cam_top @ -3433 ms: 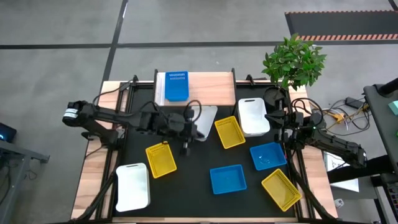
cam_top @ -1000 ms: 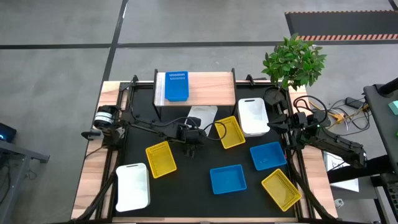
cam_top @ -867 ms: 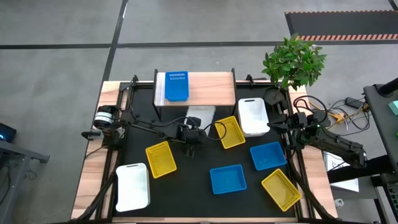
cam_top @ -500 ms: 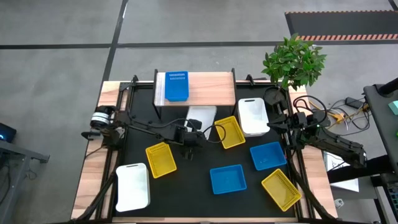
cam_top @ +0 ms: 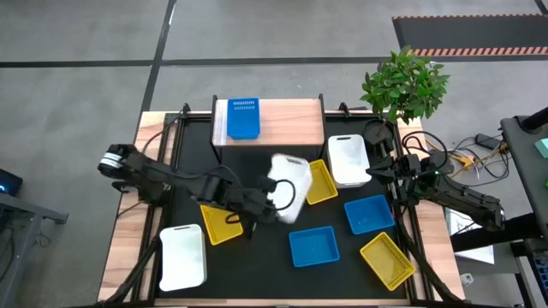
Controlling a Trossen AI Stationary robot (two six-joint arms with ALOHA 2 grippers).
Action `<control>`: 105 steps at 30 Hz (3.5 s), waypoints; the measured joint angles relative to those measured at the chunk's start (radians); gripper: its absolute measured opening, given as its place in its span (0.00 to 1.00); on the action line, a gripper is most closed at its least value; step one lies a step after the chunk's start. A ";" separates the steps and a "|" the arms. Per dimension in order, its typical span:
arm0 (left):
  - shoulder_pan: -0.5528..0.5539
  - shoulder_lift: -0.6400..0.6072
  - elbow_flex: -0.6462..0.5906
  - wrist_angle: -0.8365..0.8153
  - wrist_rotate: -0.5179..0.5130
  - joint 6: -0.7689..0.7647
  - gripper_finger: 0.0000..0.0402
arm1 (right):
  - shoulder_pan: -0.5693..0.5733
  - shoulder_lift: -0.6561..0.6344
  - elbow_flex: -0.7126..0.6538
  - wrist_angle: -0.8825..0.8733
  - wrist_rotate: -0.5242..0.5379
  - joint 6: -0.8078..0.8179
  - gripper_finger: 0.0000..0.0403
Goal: Stack baskets on shelf by color
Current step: Put the top left white bin on the shelf
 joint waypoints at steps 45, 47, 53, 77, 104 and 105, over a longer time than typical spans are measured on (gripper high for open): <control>0.474 0.163 0.207 0.064 -0.121 0.205 0.00 | 0.000 0.002 0.000 -0.030 0.001 -0.010 0.02; 0.474 0.162 0.206 0.056 -0.123 0.192 0.00 | 0.000 0.002 0.000 -0.031 0.001 -0.010 0.02; 0.477 0.156 0.207 0.041 -0.123 0.182 0.00 | 0.000 0.002 0.000 -0.038 0.001 -0.010 0.02; 0.501 0.154 0.217 0.042 -0.097 0.158 0.07 | -0.001 0.002 0.000 -0.046 0.001 -0.010 0.02; 0.207 -0.093 0.085 0.069 -0.109 0.132 0.23 | 0.000 0.055 0.000 -0.054 0.107 -0.056 0.02; 0.177 -0.114 0.050 0.097 -0.124 0.131 0.23 | 0.000 0.070 0.000 -0.043 0.108 -0.058 0.02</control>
